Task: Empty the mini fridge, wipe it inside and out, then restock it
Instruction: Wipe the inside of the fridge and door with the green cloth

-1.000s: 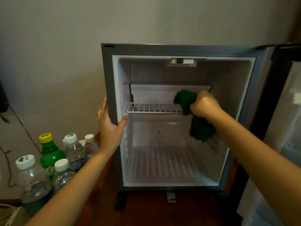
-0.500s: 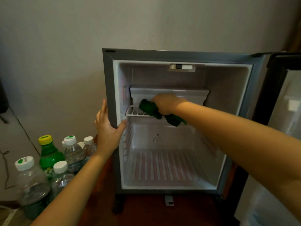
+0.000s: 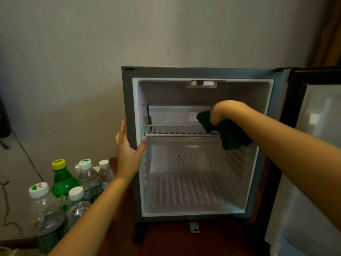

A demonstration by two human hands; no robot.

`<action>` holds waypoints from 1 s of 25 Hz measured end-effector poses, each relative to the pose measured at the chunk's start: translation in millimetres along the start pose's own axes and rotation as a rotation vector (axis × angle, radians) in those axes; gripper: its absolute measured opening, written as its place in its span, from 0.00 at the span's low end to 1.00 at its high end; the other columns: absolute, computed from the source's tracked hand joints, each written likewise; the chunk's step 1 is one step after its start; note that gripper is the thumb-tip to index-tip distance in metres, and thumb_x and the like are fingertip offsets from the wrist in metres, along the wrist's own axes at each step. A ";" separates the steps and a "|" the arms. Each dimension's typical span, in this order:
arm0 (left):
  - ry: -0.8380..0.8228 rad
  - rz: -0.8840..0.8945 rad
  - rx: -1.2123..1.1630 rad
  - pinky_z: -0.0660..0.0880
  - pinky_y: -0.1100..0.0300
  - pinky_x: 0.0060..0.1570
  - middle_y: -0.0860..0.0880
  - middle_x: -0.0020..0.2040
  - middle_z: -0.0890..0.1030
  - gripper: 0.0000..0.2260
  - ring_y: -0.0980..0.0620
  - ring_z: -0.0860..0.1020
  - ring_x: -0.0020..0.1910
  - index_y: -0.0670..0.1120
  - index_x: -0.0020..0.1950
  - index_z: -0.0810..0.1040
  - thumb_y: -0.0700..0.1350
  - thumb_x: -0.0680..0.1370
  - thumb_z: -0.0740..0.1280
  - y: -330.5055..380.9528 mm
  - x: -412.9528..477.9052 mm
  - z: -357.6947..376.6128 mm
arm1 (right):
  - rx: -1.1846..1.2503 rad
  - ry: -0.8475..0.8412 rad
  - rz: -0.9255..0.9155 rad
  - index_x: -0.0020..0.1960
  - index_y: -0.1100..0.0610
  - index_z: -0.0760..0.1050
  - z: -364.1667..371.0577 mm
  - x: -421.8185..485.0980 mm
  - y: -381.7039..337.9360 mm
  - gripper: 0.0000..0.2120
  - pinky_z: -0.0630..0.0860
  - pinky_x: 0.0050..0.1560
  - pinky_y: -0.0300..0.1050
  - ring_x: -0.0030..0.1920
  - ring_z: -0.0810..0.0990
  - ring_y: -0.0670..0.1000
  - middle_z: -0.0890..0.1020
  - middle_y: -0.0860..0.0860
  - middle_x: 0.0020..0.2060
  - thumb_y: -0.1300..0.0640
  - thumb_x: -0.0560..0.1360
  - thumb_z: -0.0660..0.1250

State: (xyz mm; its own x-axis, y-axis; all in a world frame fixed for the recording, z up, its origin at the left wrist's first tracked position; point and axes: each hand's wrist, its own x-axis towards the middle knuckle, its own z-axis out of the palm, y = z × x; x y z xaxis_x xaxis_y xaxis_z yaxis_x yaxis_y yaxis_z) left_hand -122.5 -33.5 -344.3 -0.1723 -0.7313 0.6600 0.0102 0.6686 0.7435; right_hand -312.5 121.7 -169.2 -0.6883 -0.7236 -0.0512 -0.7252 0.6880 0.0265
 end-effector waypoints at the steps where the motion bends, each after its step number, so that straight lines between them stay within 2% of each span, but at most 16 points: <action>1: -0.003 -0.015 -0.026 0.63 0.44 0.70 0.46 0.71 0.61 0.36 0.46 0.63 0.71 0.51 0.78 0.53 0.47 0.75 0.70 1.8 -1.3 1.4 | 0.312 0.074 -0.033 0.50 0.66 0.73 -0.1 -0.9 0.6 0.06 0.75 0.40 0.49 0.36 0.76 0.56 0.76 0.59 0.38 0.63 0.76 0.63; 3: -0.008 -0.056 -0.049 0.64 0.49 0.70 0.45 0.71 0.62 0.35 0.47 0.64 0.71 0.48 0.77 0.55 0.47 0.75 0.70 3.4 -0.9 3.0 | 1.043 0.186 -0.091 0.49 0.67 0.75 20.2 -5.4 -14.7 0.06 0.75 0.34 0.46 0.35 0.77 0.55 0.79 0.62 0.42 0.69 0.73 0.63; 5: -0.008 -0.059 -0.072 0.65 0.51 0.69 0.45 0.70 0.64 0.34 0.47 0.67 0.70 0.47 0.76 0.59 0.50 0.74 0.70 1.1 1.7 1.8 | 1.689 0.174 -0.120 0.54 0.66 0.73 49.6 -12.4 -49.1 0.11 0.77 0.38 0.48 0.38 0.78 0.55 0.80 0.62 0.46 0.70 0.73 0.62; 6: -0.010 -0.048 -0.085 0.67 0.51 0.68 0.45 0.69 0.65 0.35 0.48 0.68 0.69 0.47 0.75 0.60 0.52 0.73 0.71 1.3 1.6 1.5 | 1.918 0.166 -0.123 0.53 0.64 0.72 63.7 -15.2 -67.8 0.10 0.78 0.41 0.49 0.39 0.78 0.54 0.80 0.60 0.45 0.70 0.73 0.62; 8: 0.014 -0.027 -0.101 0.68 0.54 0.66 0.45 0.67 0.67 0.32 0.50 0.69 0.67 0.44 0.74 0.63 0.47 0.73 0.72 2.4 1.2 3.3 | 2.156 0.212 -0.134 0.49 0.58 0.72 81.6 -20.5 -101.0 0.08 0.78 0.49 0.50 0.42 0.79 0.51 0.80 0.55 0.45 0.69 0.75 0.64; 10: 0.055 -0.011 -0.122 0.71 0.58 0.64 0.43 0.63 0.70 0.27 0.50 0.72 0.63 0.42 0.70 0.67 0.43 0.73 0.72 3.4 1.6 6.9 | 2.177 0.270 -0.288 0.47 0.53 0.73 93.7 -24.3 -121.7 0.07 0.77 0.51 0.46 0.45 0.79 0.50 0.80 0.50 0.43 0.65 0.75 0.67; 12: 0.066 -0.017 -0.260 0.74 0.62 0.58 0.43 0.58 0.74 0.25 0.52 0.75 0.58 0.39 0.64 0.70 0.50 0.72 0.71 3.8 0.7 9.4 | 2.028 0.326 -0.606 0.48 0.56 0.76 104.0 -17.8 -141.3 0.04 0.78 0.52 0.48 0.48 0.81 0.52 0.81 0.51 0.43 0.58 0.75 0.69; 14: 0.074 -0.040 -0.355 0.75 0.68 0.51 0.50 0.53 0.79 0.18 0.61 0.78 0.52 0.39 0.59 0.71 0.50 0.76 0.66 -1.0 1.8 12.0 | 1.715 0.456 -0.824 0.58 0.58 0.75 101.2 -9.4 -164.0 0.22 0.76 0.57 0.54 0.56 0.79 0.54 0.81 0.55 0.52 0.45 0.71 0.70; 15: 0.088 -0.036 -0.357 0.74 0.70 0.49 0.52 0.51 0.79 0.16 0.64 0.78 0.50 0.39 0.58 0.71 0.48 0.76 0.64 -4.1 3.8 12.4 | 1.585 0.546 -0.837 0.64 0.59 0.72 94.4 -5.4 -172.6 0.31 0.74 0.61 0.56 0.60 0.77 0.56 0.78 0.57 0.58 0.38 0.70 0.68; 16: 0.107 -0.027 -0.321 0.74 0.69 0.49 0.50 0.52 0.79 0.19 0.63 0.78 0.51 0.38 0.59 0.71 0.48 0.74 0.65 -5.6 5.5 12.6 | 1.534 0.599 -0.818 0.66 0.59 0.69 89.5 2.4 -177.8 0.36 0.73 0.63 0.57 0.63 0.75 0.57 0.77 0.58 0.60 0.35 0.69 0.67; 18: 0.116 -0.006 -0.221 0.76 0.62 0.53 0.43 0.55 0.78 0.26 0.54 0.78 0.54 0.37 0.63 0.71 0.50 0.70 0.67 -8.1 6.7 11.7 | 1.623 0.522 -0.815 0.62 0.60 0.73 83.2 21.2 -176.4 0.35 0.75 0.58 0.60 0.57 0.79 0.55 0.80 0.57 0.54 0.33 0.68 0.66; 19: 0.109 -0.018 -0.186 0.76 0.60 0.54 0.41 0.55 0.77 0.24 0.53 0.78 0.55 0.38 0.64 0.71 0.48 0.70 0.67 -12.2 7.0 11.4 | 1.678 0.425 -0.803 0.58 0.58 0.75 84.9 26.8 -174.5 0.32 0.77 0.56 0.59 0.53 0.80 0.52 0.81 0.54 0.50 0.33 0.68 0.65; 21: 0.092 -0.074 -0.211 0.75 0.64 0.52 0.47 0.52 0.80 0.16 0.59 0.79 0.52 0.42 0.62 0.75 0.42 0.74 0.65 -23.1 5.9 11.5 | 1.638 0.327 -0.741 0.57 0.53 0.75 93.8 23.7 -171.7 0.30 0.78 0.56 0.54 0.50 0.80 0.47 0.81 0.49 0.49 0.31 0.68 0.61; 23: 0.119 -0.134 -0.242 0.73 0.70 0.46 0.57 0.43 0.82 0.11 0.67 0.78 0.43 0.48 0.54 0.80 0.37 0.79 0.61 -26.6 2.2 11.7 | 1.484 0.443 -0.798 0.62 0.55 0.73 103.4 14.7 -177.6 0.37 0.77 0.56 0.48 0.53 0.79 0.47 0.80 0.50 0.53 0.27 0.68 0.58; 24: 0.127 -0.128 -0.246 0.72 0.70 0.45 0.56 0.41 0.82 0.08 0.67 0.78 0.41 0.46 0.52 0.79 0.39 0.78 0.62 -23.0 0.0 11.5 | 1.462 0.476 -0.842 0.63 0.57 0.72 101.2 11.7 -180.1 0.40 0.77 0.54 0.48 0.54 0.79 0.49 0.79 0.51 0.53 0.25 0.66 0.57; 25: 0.147 -0.086 -0.215 0.72 0.70 0.44 0.53 0.43 0.81 0.10 0.66 0.78 0.43 0.42 0.53 0.76 0.44 0.75 0.64 -15.4 -0.4 11.9 | 1.524 0.470 -0.846 0.61 0.57 0.73 92.5 13.7 -181.3 0.41 0.78 0.53 0.48 0.53 0.79 0.50 0.80 0.52 0.52 0.25 0.66 0.58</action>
State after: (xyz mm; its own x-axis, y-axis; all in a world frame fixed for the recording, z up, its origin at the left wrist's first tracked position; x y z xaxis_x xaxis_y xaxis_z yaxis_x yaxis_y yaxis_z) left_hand -134.3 -42.0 -357.3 -0.0374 -0.8062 0.5905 0.2135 0.5708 0.7929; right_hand -188.9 -7.8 -267.1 -0.3219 -0.6357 0.7016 -0.3814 -0.5913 -0.7106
